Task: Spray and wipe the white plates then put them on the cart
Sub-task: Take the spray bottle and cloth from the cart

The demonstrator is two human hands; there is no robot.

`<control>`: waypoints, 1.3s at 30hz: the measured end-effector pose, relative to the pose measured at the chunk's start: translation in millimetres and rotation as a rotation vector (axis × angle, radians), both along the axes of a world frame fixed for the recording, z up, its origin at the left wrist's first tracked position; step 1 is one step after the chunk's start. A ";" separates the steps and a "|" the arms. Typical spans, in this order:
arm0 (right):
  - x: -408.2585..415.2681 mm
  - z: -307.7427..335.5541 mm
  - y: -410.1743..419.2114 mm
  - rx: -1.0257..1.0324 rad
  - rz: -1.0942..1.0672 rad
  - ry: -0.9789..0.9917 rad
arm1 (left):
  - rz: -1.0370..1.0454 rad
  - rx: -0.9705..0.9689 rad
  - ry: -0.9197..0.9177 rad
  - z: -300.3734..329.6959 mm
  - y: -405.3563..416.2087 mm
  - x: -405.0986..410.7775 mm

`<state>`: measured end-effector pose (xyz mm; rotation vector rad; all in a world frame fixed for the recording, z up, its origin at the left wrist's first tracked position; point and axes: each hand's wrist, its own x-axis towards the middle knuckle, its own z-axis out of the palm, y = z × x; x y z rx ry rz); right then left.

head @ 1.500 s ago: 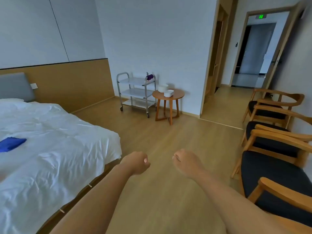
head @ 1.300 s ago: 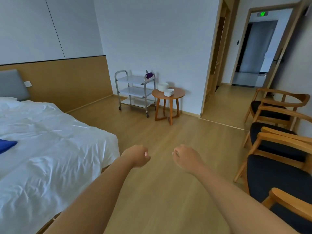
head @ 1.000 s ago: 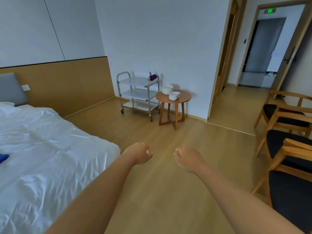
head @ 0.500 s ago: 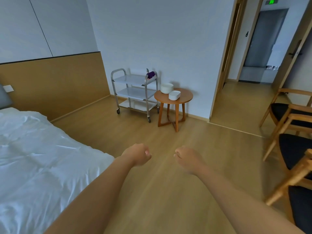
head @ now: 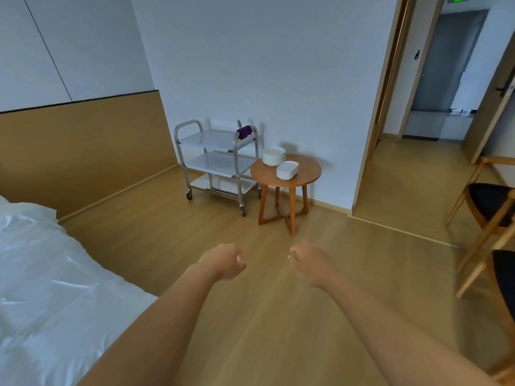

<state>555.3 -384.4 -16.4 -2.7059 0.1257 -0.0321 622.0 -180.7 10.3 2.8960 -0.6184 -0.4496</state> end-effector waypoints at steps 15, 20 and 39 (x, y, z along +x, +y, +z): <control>168.9 -10.7 -47.4 0.015 0.037 0.032 | 0.020 -0.048 -0.009 -8.7 -55.5 164.9; 245.4 -26.0 -52.6 0.008 0.037 0.050 | 0.017 -0.070 0.000 -21.3 -61.5 244.3; 548.3 -19.9 -62.6 0.023 -0.022 0.068 | -0.059 -0.075 0.010 -12.1 -79.1 549.8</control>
